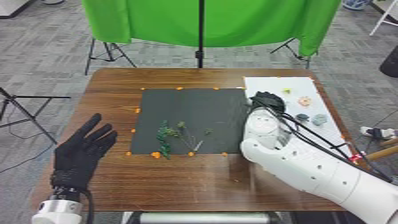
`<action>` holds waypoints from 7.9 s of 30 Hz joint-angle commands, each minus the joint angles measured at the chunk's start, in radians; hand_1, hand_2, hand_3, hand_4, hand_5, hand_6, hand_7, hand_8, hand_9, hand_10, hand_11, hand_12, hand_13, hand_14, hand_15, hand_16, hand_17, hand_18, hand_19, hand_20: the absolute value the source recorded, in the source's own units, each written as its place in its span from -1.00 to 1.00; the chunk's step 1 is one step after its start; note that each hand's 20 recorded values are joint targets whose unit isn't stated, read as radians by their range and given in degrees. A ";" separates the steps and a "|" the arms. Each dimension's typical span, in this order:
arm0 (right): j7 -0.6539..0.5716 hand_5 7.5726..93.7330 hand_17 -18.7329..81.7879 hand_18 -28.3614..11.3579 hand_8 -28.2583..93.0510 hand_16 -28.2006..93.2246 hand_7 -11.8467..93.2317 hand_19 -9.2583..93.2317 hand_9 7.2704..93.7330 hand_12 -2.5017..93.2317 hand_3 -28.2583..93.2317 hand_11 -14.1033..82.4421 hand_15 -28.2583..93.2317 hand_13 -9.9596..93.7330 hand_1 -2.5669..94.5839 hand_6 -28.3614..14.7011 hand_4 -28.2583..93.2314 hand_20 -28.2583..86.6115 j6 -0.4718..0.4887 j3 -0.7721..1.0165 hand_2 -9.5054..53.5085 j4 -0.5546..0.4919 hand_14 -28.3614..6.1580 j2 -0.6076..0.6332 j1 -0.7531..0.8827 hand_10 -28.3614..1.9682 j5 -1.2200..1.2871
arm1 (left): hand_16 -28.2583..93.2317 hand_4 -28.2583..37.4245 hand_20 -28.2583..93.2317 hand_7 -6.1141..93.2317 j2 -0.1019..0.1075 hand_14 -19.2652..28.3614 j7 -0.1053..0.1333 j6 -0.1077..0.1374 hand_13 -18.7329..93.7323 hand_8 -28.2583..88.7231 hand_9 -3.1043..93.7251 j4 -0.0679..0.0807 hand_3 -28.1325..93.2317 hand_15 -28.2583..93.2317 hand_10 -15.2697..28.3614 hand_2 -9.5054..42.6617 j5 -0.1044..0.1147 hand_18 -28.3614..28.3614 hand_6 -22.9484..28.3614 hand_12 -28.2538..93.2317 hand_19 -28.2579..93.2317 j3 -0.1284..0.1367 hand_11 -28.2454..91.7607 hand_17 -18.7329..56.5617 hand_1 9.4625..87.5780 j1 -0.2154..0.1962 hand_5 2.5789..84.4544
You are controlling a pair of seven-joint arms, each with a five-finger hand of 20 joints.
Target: Arrange flowers
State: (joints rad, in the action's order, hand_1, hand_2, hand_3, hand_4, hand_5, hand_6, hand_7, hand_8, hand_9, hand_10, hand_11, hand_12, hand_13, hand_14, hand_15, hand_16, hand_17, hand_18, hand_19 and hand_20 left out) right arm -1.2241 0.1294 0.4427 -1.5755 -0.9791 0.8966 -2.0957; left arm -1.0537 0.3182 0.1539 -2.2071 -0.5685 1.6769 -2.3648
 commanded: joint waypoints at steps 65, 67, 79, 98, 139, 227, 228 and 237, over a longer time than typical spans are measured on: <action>-0.021 0.92 0.43 -0.79 -0.71 -0.19 -0.46 1.00 1.00 -0.51 0.58 0.16 0.67 0.83 -0.25 0.15 -0.96 0.27 -0.065 0.156 -0.72 -0.295 0.11 -0.071 0.325 0.05 -0.132 | -0.68 -0.89 -0.50 -0.65 0.012 1.00 -0.008 0.027 -0.26 -0.68 -0.20 -0.013 0.82 0.28 0.66 -0.42 0.008 0.96 0.26 -0.37 0.38 0.016 -0.16 -0.80 -0.66 -0.040 -0.14; -0.019 0.90 0.43 -0.79 -0.71 -0.19 -0.47 1.00 1.00 -0.51 0.58 0.15 0.67 0.83 -0.27 0.14 -0.96 0.27 -0.096 0.159 -0.70 -0.304 0.10 -0.056 0.327 0.05 -0.142 | -0.68 -0.89 -0.50 -0.66 0.009 1.00 -0.006 0.023 -0.26 -0.68 -0.20 -0.014 0.82 0.28 0.66 -0.42 0.006 0.96 0.26 -0.37 0.38 0.017 -0.15 -0.80 -0.66 -0.042 -0.14; 0.022 0.76 0.42 -0.80 -0.71 -0.20 -0.52 1.00 0.97 -0.50 0.59 0.14 0.67 0.82 -0.35 0.10 -0.94 0.27 -0.241 0.256 -0.57 -0.437 0.09 0.043 0.454 0.00 -0.137 | -0.68 -0.89 -0.50 -0.66 -0.001 1.00 -0.003 0.022 -0.25 -0.68 -0.20 -0.012 0.82 0.28 0.66 -0.42 0.005 0.96 0.27 -0.37 0.38 0.017 -0.16 -0.80 -0.66 -0.046 -0.13; 0.131 0.83 0.39 -0.88 -0.72 -0.20 -0.52 1.00 0.98 -0.51 0.59 0.15 0.67 0.82 -0.41 0.12 -0.93 0.29 -0.180 0.216 -0.41 -0.509 0.01 0.092 0.508 -0.04 -0.056 | -0.69 -0.89 -0.51 -0.66 0.001 1.00 -0.004 0.023 -0.25 -0.68 -0.20 -0.014 0.82 0.29 0.66 -0.42 0.006 0.96 0.27 -0.37 0.38 0.019 -0.15 -0.80 -0.66 -0.047 -0.13; 0.192 0.16 0.00 -0.72 -0.74 -0.31 -0.48 0.96 0.40 -0.58 0.75 0.19 0.65 0.45 -0.27 0.20 -0.97 -0.21 -0.359 0.283 -0.85 -0.307 -0.07 0.372 0.392 -0.20 -0.118 | -0.68 -0.94 -0.51 -0.66 0.023 1.00 0.022 0.014 -0.26 -0.68 -0.20 0.008 0.82 0.28 0.66 -0.42 0.017 0.96 0.25 -0.37 0.38 0.041 -0.16 -0.80 -0.69 -0.027 -0.14; 0.698 0.45 -0.07 -0.62 -0.74 -0.21 -0.50 0.88 0.75 -0.53 0.72 0.17 0.73 0.59 -0.27 0.44 -1.00 0.10 -0.233 -0.315 -1.00 -0.029 0.19 -0.255 -0.083 0.20 -0.252 | -0.67 -0.94 -0.46 -0.66 0.103 1.00 0.013 0.032 -0.24 -0.67 -0.19 0.027 0.81 0.27 0.66 -0.41 0.049 0.98 0.25 -0.36 0.40 0.008 -0.17 -0.77 -0.68 0.058 -0.15; 0.705 0.44 -0.07 -0.63 -0.74 -0.21 -0.50 0.88 0.74 -0.53 0.72 0.20 0.74 0.59 -0.28 0.44 -1.00 0.10 -0.226 -0.297 -1.00 -0.038 0.19 -0.250 -0.071 0.19 -0.247 | -0.67 -0.94 -0.46 -0.66 0.116 1.00 0.027 0.042 -0.24 -0.67 -0.19 0.024 0.82 0.27 0.66 -0.40 0.061 0.98 0.26 -0.36 0.40 0.005 -0.17 -0.77 -0.69 0.047 -0.15; 0.647 0.37 -0.11 -0.73 -0.74 -0.19 -0.53 0.88 0.73 -0.50 0.65 0.36 0.86 0.60 -0.40 0.42 -1.00 0.15 -0.271 -0.070 -1.00 -0.170 0.10 -0.157 0.045 0.12 -0.038 | -0.67 -0.97 -0.46 -0.66 0.118 1.00 0.105 0.063 -0.24 -0.67 -0.19 0.018 0.81 0.27 0.66 -0.39 0.097 0.99 0.25 -0.36 0.40 0.001 -0.17 -0.77 -0.70 -0.024 -0.15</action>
State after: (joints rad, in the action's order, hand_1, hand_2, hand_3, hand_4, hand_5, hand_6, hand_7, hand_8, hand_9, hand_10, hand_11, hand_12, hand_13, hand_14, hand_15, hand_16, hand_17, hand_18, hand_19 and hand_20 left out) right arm -0.5259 -0.0831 0.2051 -1.6532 -1.2162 0.8609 -2.2993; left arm -0.9324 0.3810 0.1976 -2.1890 -0.4987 1.6803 -2.3265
